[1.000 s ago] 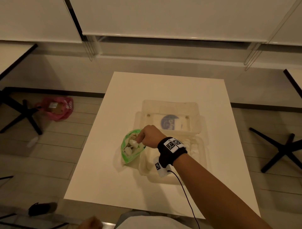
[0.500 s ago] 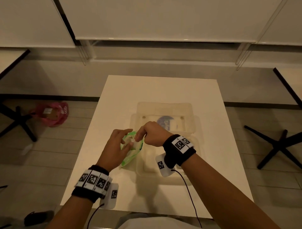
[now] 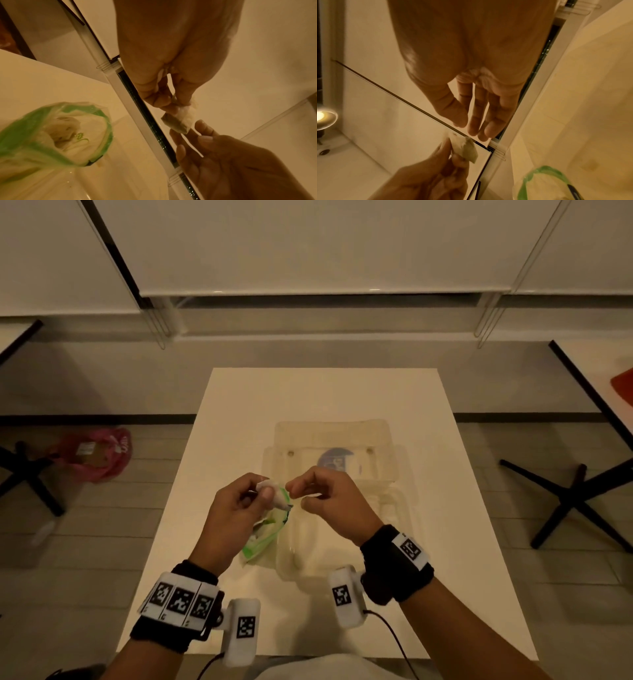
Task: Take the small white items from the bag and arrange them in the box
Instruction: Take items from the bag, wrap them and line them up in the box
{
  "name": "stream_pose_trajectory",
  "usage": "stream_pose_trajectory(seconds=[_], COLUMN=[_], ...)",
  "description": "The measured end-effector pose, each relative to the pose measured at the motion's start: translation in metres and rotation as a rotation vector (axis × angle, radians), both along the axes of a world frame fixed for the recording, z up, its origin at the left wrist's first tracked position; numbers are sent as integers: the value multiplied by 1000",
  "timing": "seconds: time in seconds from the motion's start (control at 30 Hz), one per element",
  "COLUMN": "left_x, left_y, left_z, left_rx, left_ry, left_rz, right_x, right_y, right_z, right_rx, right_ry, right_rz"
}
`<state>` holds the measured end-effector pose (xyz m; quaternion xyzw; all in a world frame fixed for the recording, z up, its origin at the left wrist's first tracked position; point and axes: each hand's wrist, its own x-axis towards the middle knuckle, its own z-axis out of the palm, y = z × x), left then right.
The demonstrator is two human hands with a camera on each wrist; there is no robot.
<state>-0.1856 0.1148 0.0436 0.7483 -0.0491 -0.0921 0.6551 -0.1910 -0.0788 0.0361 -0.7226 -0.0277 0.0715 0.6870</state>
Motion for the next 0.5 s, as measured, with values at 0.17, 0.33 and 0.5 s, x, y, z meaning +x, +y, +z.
stream_pose_trajectory(seconds=[0.17, 0.33, 0.5], left_x=[-4, -8, -15], left_y=[-5, -9, -18], left_z=[9, 15, 25], left_rx=[-10, 19, -11], left_ry=[13, 16, 27], left_rz=[41, 57, 25], right_x=[-19, -25, -24], right_y=[3, 3, 3], right_z=[-7, -6, 1], right_rx=[46, 73, 131], right_ry=[-2, 0, -3], right_rz=[-41, -70, -86])
